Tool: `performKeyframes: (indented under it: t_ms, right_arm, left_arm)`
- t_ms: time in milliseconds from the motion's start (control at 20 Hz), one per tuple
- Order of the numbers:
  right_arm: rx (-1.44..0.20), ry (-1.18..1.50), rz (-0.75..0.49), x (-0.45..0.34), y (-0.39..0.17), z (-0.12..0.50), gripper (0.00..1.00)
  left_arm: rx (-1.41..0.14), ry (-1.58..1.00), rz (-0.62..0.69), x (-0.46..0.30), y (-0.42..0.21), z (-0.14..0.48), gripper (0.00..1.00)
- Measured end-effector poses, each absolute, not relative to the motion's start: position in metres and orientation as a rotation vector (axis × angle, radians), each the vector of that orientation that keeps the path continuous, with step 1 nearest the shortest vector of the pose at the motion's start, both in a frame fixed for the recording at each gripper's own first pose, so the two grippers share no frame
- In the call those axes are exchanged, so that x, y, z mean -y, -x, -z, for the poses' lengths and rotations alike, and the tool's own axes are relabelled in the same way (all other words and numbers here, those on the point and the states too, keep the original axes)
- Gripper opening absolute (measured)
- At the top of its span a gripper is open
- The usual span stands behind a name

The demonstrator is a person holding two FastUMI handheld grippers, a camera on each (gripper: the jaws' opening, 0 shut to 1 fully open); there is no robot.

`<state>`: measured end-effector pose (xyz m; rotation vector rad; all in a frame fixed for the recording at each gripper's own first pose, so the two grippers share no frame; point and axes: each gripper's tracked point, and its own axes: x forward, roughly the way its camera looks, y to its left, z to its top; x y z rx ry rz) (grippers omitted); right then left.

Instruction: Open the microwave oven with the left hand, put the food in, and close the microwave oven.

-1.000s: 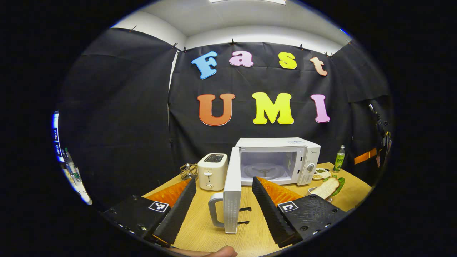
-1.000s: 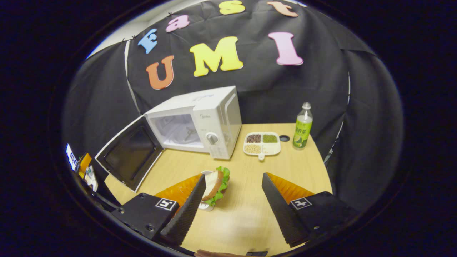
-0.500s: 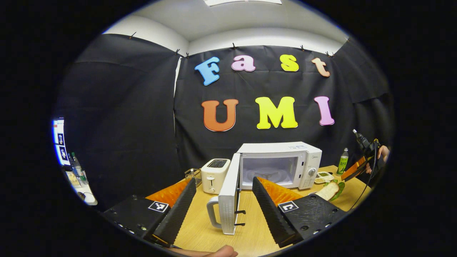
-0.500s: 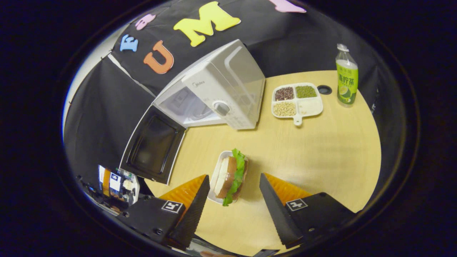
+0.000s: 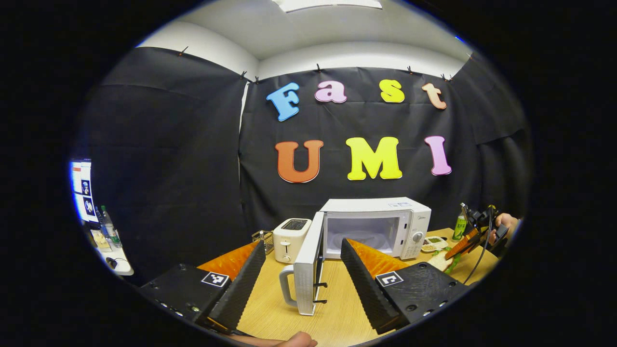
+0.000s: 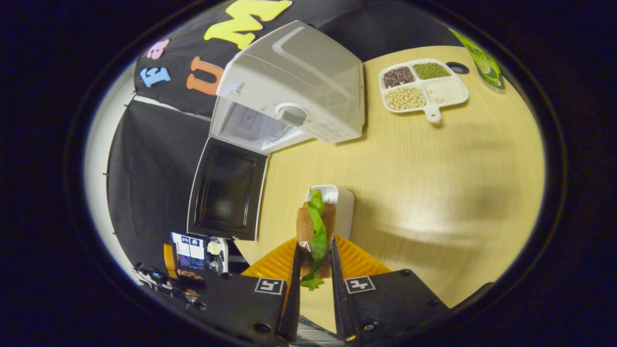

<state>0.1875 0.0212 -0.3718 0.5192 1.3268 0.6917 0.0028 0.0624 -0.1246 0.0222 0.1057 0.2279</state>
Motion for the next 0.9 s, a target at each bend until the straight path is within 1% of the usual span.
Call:
performKeyframes:
  t_ms: [50, 100, 150, 200, 350, 500, 550, 600, 700, 900]
  right_arm:
    - [-1.3, -0.487, -0.698, -0.021, -0.184, 0.363, 0.32]
    - [-1.27, -0.438, -0.703, -0.019, -0.18, 0.353, 0.33]
    - [-1.238, -0.385, -0.701, -0.017, -0.177, 0.343, 0.33]
    - [-1.201, -0.334, -0.696, -0.017, -0.173, 0.333, 0.24]
    - [-1.072, -0.157, -0.687, -0.016, -0.16, 0.303, 0.24]
    - [-0.927, 0.096, -0.667, -0.024, -0.152, 0.285, 0.24]
    - [-0.88, 0.185, -0.644, -0.026, -0.15, 0.28, 0.23]
    - [-0.84, 0.254, -0.616, -0.031, -0.148, 0.276, 0.29]
    - [-0.767, 0.343, -0.585, -0.052, -0.143, 0.269, 0.28]
    - [-0.61, 0.409, -0.563, -0.107, -0.141, 0.253, 0.28]
  left_arm:
    - [-0.103, -0.022, -0.226, -0.063, -0.002, 0.124, 0.94]
    - [-0.103, -0.021, -0.224, -0.064, -0.001, 0.123, 0.94]
    - [-0.106, -0.019, -0.219, -0.064, -0.002, 0.125, 0.94]
    - [-0.109, -0.018, -0.208, -0.062, -0.003, 0.126, 0.94]
    - [-0.096, -0.019, -0.182, -0.057, -0.004, 0.124, 0.94]
    - [-0.067, 0.002, -0.155, -0.051, -0.002, 0.116, 0.94]
    - [-0.062, 0.003, -0.14, -0.047, -0.002, 0.115, 0.95]
    - [-0.054, 0.0, -0.133, -0.046, 0.0, 0.113, 0.95]
    - [-0.042, -0.007, -0.123, -0.049, 0.002, 0.112, 0.94]
    - [-0.046, 0.028, -0.114, -0.059, 0.006, 0.12, 0.94]
